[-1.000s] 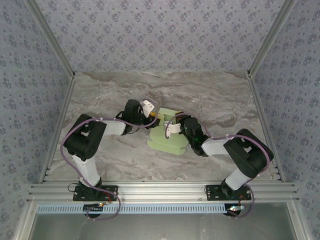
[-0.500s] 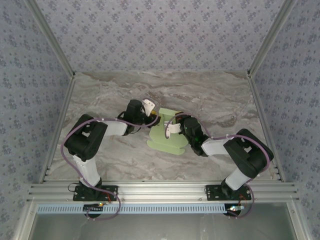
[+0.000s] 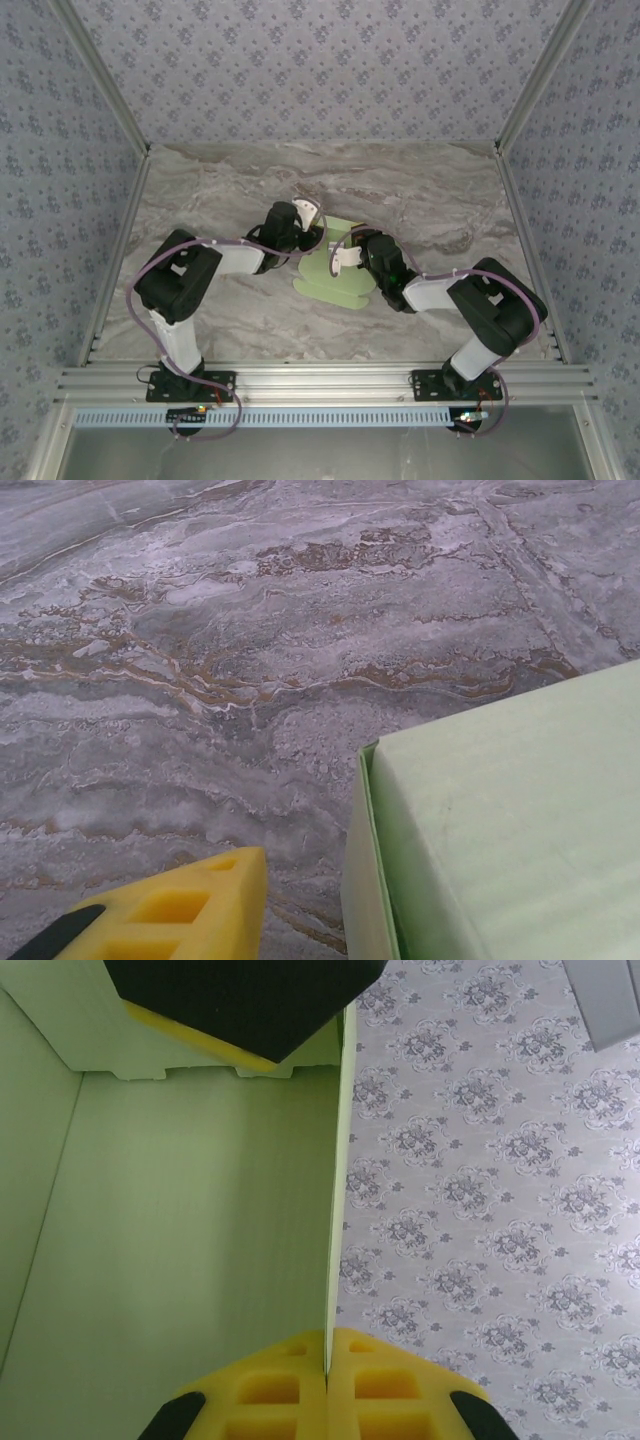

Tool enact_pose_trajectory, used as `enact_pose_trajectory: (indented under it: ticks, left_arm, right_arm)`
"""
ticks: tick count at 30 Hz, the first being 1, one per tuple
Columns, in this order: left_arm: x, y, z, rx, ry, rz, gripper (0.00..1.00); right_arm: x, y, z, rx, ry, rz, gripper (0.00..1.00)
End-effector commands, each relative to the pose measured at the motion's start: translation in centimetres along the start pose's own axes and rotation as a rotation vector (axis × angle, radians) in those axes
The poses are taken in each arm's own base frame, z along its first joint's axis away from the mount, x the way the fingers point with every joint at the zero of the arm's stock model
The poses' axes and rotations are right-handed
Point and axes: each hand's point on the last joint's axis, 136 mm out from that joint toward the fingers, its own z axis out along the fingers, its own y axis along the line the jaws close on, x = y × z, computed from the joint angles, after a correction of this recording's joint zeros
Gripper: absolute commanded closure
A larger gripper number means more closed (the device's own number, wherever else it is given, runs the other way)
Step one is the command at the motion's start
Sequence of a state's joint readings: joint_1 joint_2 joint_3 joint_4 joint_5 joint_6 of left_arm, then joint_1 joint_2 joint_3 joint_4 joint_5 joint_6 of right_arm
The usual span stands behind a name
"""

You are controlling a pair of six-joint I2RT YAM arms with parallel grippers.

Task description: Fold the paper box

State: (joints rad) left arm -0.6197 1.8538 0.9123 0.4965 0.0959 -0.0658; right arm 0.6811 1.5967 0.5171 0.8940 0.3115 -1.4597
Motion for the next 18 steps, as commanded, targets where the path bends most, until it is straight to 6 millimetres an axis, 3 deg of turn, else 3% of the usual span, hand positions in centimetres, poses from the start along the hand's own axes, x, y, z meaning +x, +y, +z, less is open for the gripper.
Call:
enact_pose_trajectory:
  ticks: [1,8,18]
  left_arm:
    - [-0.9,1.3,0.4,-0.078,-0.025,-0.007,0.62]
    - [1.2,1.5,0.5,-0.083,0.02,-0.007,0.62]
    - [2.5,1.4,0.3,-0.078,0.041,-0.014,0.58]
  right_arm:
    - [-0.5,0.6,-0.1,-0.043,-0.02,-0.012,1.0]
    - [-0.3,0.5,0.0,-0.04,-0.014,-0.005,1.0]
    - [-0.2,0.2,0.0,-0.035,-0.009,0.002,1.0]
